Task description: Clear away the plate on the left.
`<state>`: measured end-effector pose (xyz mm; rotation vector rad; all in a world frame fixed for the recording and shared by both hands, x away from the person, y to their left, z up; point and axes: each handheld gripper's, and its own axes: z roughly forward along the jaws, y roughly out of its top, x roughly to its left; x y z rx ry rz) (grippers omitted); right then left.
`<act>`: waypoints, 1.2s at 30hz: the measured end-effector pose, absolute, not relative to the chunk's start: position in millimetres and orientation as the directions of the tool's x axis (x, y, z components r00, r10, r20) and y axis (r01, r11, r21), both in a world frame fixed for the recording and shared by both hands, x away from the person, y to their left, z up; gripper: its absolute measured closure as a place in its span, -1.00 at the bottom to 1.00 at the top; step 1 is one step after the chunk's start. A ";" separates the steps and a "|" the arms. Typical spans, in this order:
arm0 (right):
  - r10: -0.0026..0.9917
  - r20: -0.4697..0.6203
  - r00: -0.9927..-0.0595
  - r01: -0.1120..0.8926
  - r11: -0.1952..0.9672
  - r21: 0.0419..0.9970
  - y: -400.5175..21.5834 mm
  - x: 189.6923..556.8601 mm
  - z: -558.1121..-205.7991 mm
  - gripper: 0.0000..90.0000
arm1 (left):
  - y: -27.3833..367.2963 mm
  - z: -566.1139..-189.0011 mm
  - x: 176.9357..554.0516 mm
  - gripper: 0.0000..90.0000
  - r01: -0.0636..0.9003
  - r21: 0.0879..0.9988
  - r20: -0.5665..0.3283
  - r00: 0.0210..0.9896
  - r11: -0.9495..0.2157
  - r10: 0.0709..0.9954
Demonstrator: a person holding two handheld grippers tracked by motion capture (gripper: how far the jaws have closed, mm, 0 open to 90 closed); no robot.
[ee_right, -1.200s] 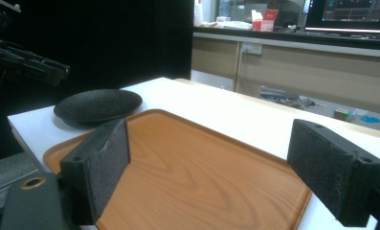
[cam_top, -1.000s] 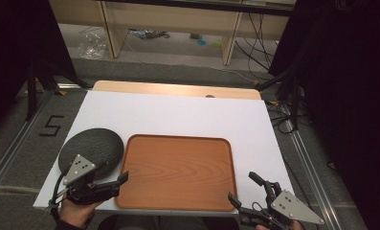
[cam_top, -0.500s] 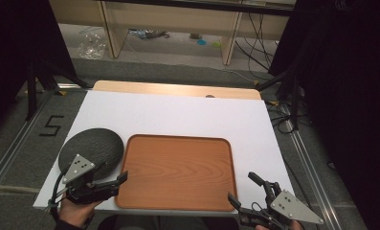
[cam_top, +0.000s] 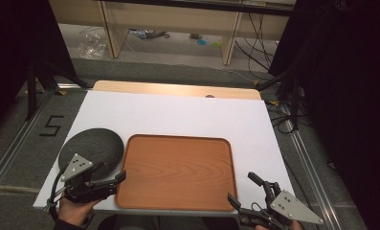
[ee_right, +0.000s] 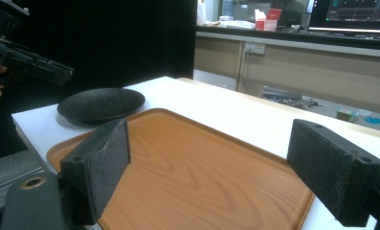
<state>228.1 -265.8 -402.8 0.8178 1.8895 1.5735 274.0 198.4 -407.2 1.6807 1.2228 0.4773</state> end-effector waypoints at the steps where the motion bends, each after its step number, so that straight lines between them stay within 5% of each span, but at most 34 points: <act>1: 0.743 -0.025 -0.669 0.109 0.131 0.985 -265.8 227.9 -402.6 -0.65 | 198.9 -407.4 274.4 -0.62 0.505 0.863 -0.219 0.419 -0.026 0.881; 15: 0.741 -0.026 -0.671 0.112 0.136 0.984 -265.4 227.7 -402.5 -0.65 | 217.3 -412.4 280.8 -0.59 0.578 0.812 -0.338 0.346 0.085 0.875; 26: 0.739 -0.024 -0.674 0.108 0.131 0.986 -265.1 227.9 -402.6 -0.65 | 248.4 -422.3 290.2 -0.55 0.651 0.715 -0.515 0.241 0.257 0.823; 36: 0.732 -0.025 -0.680 0.107 0.134 0.985 -265.4 227.6 -402.1 -0.65 | 272.2 -438.7 295.4 -0.51 0.709 0.590 -0.591 0.054 0.386 0.805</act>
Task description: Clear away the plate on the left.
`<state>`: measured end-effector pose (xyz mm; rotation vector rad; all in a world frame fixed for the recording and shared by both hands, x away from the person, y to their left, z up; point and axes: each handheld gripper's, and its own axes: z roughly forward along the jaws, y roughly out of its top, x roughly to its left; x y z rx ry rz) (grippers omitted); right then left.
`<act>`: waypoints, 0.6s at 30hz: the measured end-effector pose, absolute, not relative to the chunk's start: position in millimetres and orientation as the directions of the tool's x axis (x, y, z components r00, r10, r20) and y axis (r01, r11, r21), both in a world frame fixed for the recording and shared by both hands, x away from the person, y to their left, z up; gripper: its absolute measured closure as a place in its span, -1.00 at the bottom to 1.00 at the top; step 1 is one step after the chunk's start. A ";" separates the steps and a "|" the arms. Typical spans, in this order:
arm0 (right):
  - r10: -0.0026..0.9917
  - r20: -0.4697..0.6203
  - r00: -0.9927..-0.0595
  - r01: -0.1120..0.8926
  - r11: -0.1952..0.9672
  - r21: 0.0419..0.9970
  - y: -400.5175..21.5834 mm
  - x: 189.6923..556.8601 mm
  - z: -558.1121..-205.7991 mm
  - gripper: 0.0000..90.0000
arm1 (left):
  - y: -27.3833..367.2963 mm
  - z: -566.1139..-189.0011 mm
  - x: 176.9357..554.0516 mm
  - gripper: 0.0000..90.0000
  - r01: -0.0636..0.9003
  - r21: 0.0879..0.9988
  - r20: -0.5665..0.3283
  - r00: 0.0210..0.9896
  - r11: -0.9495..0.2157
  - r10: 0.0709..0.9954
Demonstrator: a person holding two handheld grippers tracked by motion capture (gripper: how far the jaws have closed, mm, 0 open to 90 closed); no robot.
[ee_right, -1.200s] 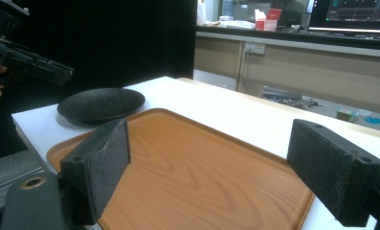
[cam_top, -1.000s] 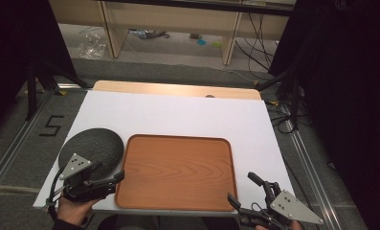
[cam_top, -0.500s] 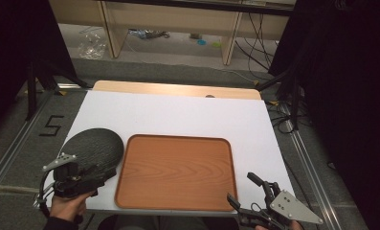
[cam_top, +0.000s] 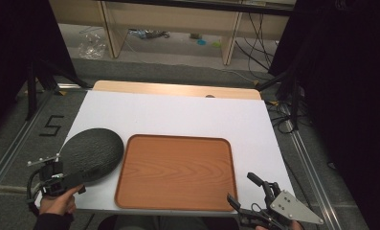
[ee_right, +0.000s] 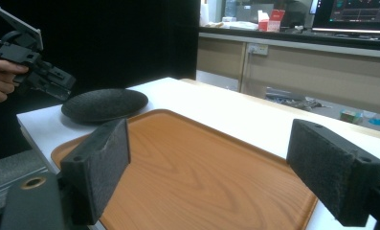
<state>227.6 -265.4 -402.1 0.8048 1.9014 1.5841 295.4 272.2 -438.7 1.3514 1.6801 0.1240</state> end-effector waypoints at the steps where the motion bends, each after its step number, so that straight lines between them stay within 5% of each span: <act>1: 0.732 -0.025 -0.680 0.107 0.134 0.985 -265.4 227.6 -402.1 -0.65 | 272.2 -438.7 295.4 -0.51 0.709 0.590 -0.591 0.054 0.386 0.805; 18: 0.730 -0.025 -0.683 0.103 0.130 0.986 -264.3 227.2 -402.2 -0.65 | 296.9 -456.8 298.5 -0.46 0.705 0.465 -0.582 -0.213 0.536 0.785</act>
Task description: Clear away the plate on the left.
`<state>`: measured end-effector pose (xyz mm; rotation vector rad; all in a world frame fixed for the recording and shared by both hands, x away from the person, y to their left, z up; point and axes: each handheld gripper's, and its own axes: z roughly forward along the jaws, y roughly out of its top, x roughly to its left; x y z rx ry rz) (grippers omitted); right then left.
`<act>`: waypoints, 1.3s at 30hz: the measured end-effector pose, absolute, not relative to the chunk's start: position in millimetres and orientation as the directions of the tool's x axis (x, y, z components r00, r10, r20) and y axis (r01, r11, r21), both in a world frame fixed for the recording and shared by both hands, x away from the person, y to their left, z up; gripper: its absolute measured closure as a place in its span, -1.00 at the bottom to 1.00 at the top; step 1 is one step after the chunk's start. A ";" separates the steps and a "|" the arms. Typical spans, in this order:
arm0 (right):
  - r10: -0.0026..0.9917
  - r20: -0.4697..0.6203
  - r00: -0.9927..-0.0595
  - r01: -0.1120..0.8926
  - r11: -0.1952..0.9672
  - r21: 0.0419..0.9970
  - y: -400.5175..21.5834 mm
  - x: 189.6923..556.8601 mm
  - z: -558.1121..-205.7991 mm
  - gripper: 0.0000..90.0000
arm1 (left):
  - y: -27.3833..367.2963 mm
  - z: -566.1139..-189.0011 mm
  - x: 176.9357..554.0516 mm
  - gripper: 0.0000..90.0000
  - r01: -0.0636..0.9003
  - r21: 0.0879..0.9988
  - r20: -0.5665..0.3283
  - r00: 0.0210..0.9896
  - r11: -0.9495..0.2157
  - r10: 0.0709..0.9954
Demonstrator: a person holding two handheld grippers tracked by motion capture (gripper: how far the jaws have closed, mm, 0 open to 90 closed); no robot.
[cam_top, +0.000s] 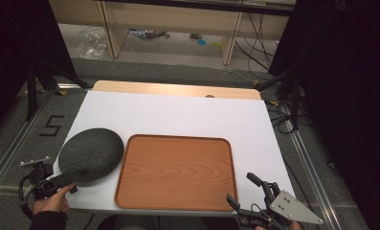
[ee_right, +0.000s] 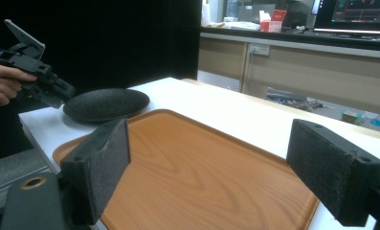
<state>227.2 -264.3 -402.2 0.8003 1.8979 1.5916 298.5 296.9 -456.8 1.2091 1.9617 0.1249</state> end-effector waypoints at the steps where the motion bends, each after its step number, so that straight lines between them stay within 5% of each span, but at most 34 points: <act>1: 0.730 -0.025 -0.683 0.103 0.130 0.986 -264.4 227.2 -402.2 -0.64 | 298.0 -457.9 299.1 -0.45 0.704 0.456 -0.584 -0.225 0.545 0.780; 39: 0.720 -0.023 -0.694 0.105 0.133 0.985 -262.4 227.3 -402.7 -0.64 | 310.3 -483.9 309.6 -0.30 0.648 0.239 -0.737 -0.364 0.723 0.569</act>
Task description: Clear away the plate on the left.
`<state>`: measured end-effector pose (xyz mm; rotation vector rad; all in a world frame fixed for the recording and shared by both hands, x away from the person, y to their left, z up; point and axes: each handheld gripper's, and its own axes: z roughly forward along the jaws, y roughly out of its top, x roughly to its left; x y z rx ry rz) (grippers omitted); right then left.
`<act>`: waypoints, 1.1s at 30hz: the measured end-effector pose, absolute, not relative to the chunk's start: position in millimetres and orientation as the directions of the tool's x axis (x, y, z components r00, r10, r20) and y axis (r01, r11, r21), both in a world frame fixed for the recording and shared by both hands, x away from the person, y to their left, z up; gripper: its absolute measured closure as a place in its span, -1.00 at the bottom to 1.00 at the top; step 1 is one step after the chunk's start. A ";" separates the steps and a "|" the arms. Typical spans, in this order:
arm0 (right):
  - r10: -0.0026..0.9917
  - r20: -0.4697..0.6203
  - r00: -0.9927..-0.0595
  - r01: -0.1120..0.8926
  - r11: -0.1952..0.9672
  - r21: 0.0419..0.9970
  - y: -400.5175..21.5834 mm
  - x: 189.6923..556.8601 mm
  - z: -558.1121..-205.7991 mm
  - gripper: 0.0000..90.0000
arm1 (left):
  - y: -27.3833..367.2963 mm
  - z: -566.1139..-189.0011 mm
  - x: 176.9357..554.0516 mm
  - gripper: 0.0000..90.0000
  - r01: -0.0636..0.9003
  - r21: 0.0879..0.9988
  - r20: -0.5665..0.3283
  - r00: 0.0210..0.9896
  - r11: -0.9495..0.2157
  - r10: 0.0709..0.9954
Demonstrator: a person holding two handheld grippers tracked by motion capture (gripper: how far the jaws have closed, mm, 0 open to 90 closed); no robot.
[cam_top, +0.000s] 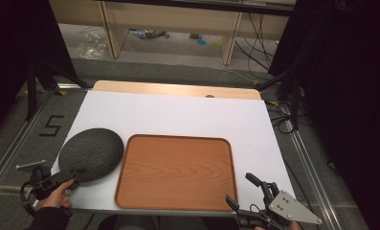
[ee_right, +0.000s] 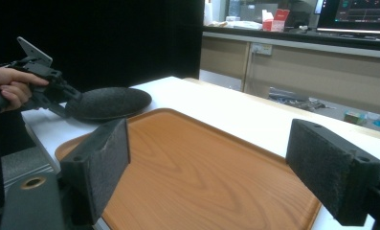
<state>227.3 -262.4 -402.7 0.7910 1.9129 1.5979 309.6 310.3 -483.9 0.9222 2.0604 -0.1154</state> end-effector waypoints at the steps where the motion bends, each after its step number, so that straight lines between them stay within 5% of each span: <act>1: 0.720 -0.022 -0.694 0.106 0.133 0.985 -262.3 227.1 -402.7 -0.64 | 311.0 -485.3 309.9 -0.30 0.648 0.227 -0.744 -0.366 0.727 0.558; 12: 0.724 -0.024 -0.689 0.101 0.129 0.986 -261.6 226.9 -402.9 -0.64 | 314.8 -494.4 315.0 -0.18 0.630 0.174 -0.771 -0.391 0.756 0.503; 33: 0.716 -0.031 -0.697 0.103 0.144 0.984 -261.2 226.7 -402.4 -0.64 | 318.3 -493.9 304.8 0.50 0.469 0.178 -0.847 -0.375 0.865 0.377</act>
